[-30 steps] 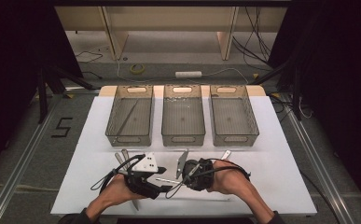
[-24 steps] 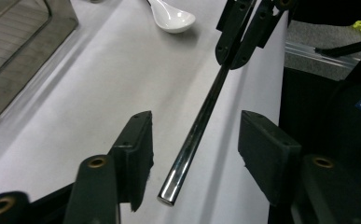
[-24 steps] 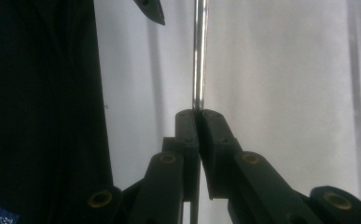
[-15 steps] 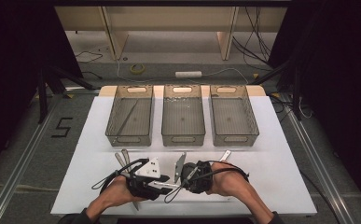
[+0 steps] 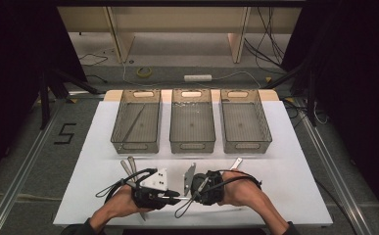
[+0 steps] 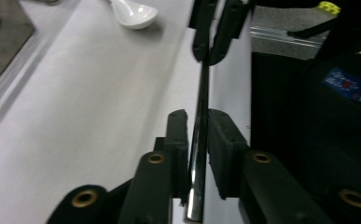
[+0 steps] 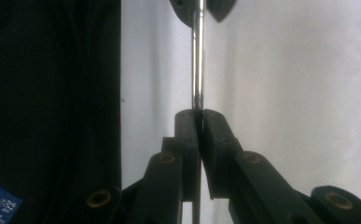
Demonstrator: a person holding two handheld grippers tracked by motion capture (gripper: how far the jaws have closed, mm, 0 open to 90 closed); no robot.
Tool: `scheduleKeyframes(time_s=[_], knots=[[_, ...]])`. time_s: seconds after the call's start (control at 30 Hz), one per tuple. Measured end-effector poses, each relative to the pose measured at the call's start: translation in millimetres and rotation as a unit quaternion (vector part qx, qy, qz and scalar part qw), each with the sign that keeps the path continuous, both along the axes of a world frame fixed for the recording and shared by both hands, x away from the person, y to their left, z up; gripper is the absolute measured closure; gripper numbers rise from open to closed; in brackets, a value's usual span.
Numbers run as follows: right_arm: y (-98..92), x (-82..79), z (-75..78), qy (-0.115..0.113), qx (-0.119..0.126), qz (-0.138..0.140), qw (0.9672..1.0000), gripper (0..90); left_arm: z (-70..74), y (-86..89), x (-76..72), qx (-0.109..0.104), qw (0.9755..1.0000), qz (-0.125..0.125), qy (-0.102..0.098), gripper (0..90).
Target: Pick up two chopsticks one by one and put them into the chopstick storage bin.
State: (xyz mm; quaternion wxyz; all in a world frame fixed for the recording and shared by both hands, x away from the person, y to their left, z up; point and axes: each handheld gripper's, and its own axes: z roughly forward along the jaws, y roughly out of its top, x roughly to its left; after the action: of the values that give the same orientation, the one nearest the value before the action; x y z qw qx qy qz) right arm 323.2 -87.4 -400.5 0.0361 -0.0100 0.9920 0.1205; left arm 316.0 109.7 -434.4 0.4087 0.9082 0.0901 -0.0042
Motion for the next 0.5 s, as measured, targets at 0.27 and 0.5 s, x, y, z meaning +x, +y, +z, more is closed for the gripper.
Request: scheduleKeyframes(time_s=[0.27, 0.5], knots=[[-17.4, 7.4, 16.0, 0.004, 0.049, -0.024, 0.9985, 76.1, 10.3, 6.4, -2.2, -0.030, 0.9993, 0.010, -0.019, 83.2], [-35.6, 12.5, 33.2, -0.002, 0.092, -0.069, 0.9934, 63.6, 13.6, 8.9, -2.6, -0.038, 0.9989, 0.017, -0.020, 83.3]])
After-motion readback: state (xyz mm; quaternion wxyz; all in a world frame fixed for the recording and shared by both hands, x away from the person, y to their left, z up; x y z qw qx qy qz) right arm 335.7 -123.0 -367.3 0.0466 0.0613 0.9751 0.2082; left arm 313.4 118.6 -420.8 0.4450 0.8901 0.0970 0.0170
